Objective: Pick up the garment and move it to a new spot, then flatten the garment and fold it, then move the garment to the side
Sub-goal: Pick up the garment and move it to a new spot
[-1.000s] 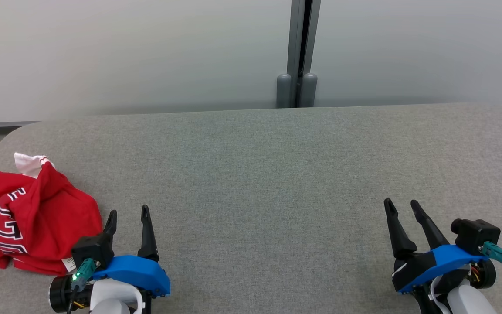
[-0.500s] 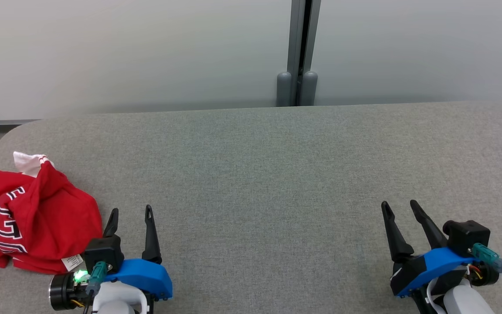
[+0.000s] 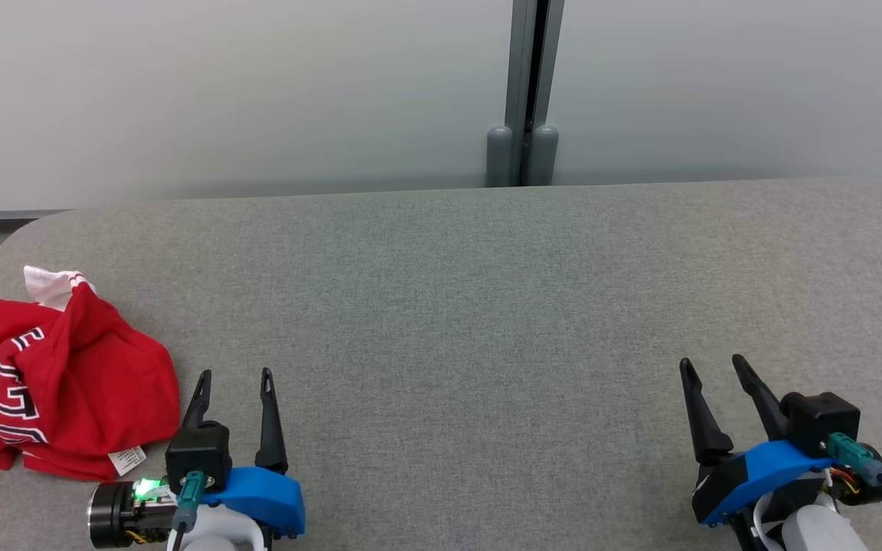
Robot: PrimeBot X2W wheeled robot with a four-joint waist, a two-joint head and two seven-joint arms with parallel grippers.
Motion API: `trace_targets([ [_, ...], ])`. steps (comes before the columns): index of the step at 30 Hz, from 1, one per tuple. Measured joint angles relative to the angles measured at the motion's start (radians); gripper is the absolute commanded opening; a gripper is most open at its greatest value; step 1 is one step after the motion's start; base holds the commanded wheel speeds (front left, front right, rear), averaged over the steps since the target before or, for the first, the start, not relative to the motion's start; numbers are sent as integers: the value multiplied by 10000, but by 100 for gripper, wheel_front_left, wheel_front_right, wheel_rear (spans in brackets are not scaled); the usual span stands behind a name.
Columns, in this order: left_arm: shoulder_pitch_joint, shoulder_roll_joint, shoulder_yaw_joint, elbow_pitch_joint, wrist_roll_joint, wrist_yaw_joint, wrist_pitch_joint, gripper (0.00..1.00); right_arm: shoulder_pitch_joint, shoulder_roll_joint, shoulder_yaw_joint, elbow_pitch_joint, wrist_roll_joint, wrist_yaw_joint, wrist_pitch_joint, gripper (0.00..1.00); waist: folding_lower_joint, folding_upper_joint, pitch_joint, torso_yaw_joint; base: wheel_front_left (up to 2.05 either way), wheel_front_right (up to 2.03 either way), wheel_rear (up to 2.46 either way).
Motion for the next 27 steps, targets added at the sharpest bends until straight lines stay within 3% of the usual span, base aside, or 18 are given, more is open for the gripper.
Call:
trace_targets([
  [6, -20, -90, -6, 54, 431, 8, -98, 100, -1, 21, 15, 17, -470, 0, -88, 100, 0, 0, 87, 122, 0, 0, 0],
  [13, -159, -167, 42, 119, 602, 52, -134, 100, -15, -88, 157, -84, -583, 0, -136, 100, 0, 0, 240, 791, 0, 0, 0],
  [27, 447, -234, 1120, 222, 219, 261, -136, 100, -213, -130, 1108, -207, -270, 2, -138, 100, 1, 0, 695, 3235, 0, 0, 0],
])
